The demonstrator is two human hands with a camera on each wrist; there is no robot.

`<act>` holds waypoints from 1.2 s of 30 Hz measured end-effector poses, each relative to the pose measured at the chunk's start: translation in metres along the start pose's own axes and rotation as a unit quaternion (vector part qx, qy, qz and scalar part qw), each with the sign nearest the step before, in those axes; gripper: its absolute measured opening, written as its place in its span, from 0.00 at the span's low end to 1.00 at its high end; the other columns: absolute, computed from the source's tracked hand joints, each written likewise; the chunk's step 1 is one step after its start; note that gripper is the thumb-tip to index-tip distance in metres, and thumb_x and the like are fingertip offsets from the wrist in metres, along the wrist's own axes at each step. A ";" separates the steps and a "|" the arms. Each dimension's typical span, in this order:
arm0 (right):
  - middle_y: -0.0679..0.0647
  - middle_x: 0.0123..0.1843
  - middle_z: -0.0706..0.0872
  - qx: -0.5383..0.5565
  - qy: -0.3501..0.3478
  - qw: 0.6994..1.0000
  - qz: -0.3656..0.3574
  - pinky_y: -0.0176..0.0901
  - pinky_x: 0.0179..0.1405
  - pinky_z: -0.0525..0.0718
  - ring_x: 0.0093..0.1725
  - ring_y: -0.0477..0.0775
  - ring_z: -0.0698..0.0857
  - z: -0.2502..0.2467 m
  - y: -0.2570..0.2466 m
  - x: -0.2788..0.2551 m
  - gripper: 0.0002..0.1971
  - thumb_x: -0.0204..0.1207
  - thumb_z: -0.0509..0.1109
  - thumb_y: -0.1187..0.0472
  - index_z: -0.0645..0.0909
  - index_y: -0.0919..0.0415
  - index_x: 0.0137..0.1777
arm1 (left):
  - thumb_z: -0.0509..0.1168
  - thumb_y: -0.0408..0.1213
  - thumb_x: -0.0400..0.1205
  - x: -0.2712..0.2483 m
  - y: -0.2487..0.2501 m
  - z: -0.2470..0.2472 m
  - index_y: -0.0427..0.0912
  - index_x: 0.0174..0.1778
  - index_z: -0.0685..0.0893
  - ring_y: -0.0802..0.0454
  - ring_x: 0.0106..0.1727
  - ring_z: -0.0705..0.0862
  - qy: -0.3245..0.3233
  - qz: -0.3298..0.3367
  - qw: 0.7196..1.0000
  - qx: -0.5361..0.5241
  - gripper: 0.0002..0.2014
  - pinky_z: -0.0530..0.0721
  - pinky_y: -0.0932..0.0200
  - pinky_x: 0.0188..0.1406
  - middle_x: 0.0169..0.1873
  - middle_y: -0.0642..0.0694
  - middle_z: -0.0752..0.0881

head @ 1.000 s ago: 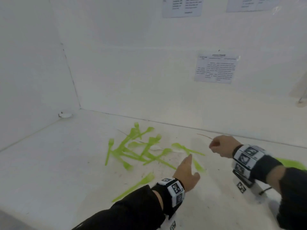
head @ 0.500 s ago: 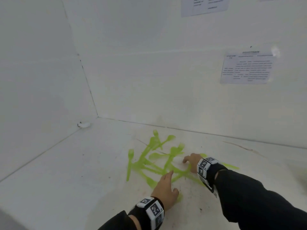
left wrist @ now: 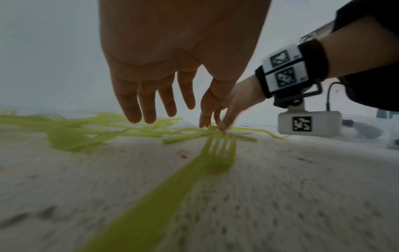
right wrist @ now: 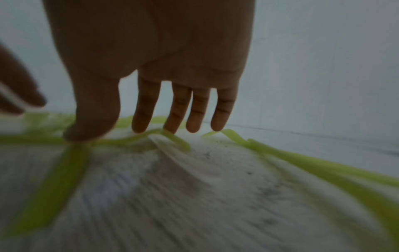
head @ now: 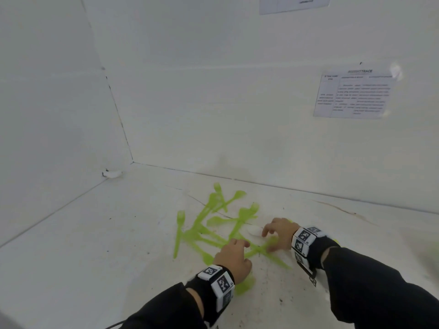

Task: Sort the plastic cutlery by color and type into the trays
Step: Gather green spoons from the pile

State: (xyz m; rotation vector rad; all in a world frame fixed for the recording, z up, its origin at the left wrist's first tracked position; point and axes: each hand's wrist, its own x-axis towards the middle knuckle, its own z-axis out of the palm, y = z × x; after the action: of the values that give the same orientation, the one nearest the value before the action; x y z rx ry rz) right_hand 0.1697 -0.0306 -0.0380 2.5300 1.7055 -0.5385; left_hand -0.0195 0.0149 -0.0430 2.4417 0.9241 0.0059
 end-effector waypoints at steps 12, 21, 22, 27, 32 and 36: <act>0.55 0.66 0.77 -0.085 -0.075 0.991 -0.069 0.47 0.64 0.74 0.66 0.58 0.77 -0.003 -0.005 -0.020 0.22 0.76 0.68 0.48 0.76 0.54 0.68 | 0.55 0.41 0.84 0.020 0.032 0.009 0.43 0.80 0.62 0.47 0.77 0.66 0.003 0.030 0.998 0.053 0.26 0.66 0.51 0.76 0.78 0.46 0.65; 0.52 0.65 0.78 -0.120 -0.073 0.985 -0.098 0.47 0.64 0.70 0.67 0.55 0.74 0.004 -0.017 -0.023 0.23 0.72 0.72 0.46 0.76 0.49 0.66 | 0.55 0.40 0.83 0.009 0.007 -0.002 0.45 0.78 0.65 0.47 0.76 0.68 -0.015 0.017 0.997 0.077 0.25 0.66 0.50 0.75 0.76 0.46 0.66; 0.52 0.65 0.78 -0.139 -0.075 0.983 -0.098 0.48 0.64 0.68 0.68 0.55 0.73 0.004 -0.019 -0.024 0.23 0.72 0.72 0.48 0.76 0.50 0.66 | 0.55 0.40 0.84 0.009 0.002 -0.005 0.45 0.77 0.65 0.47 0.75 0.69 -0.011 0.017 0.997 0.068 0.24 0.67 0.50 0.74 0.76 0.46 0.67; 0.47 0.55 0.81 -0.088 -0.012 0.994 -0.066 0.49 0.65 0.63 0.66 0.51 0.75 -0.008 -0.031 -0.028 0.15 0.77 0.66 0.51 0.78 0.52 0.63 | 0.51 0.46 0.86 0.009 -0.009 -0.019 0.46 0.75 0.70 0.47 0.73 0.72 0.009 0.014 0.999 0.037 0.21 0.70 0.51 0.71 0.74 0.46 0.70; 0.51 0.55 0.82 0.017 0.017 0.998 -0.049 0.42 0.57 0.75 0.55 0.53 0.79 -0.023 -0.041 -0.031 0.13 0.78 0.66 0.54 0.79 0.54 0.61 | 0.54 0.45 0.86 0.014 -0.012 -0.021 0.43 0.75 0.69 0.47 0.73 0.72 0.012 0.033 0.998 -0.056 0.22 0.70 0.54 0.71 0.73 0.43 0.72; 0.48 0.43 0.79 0.201 0.107 0.974 0.010 0.34 0.38 0.77 0.33 0.47 0.79 -0.021 -0.041 -0.032 0.07 0.76 0.70 0.55 0.75 0.53 0.49 | 0.64 0.41 0.82 0.011 -0.013 -0.017 0.41 0.82 0.48 0.45 0.77 0.63 0.127 0.009 0.952 -0.278 0.38 0.63 0.58 0.73 0.76 0.40 0.57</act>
State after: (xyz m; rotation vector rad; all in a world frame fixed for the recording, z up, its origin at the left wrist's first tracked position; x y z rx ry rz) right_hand 0.1274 -0.0376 -0.0018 2.9780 1.7925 -0.6952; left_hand -0.0221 0.0385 -0.0365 1.9444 0.8620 0.5269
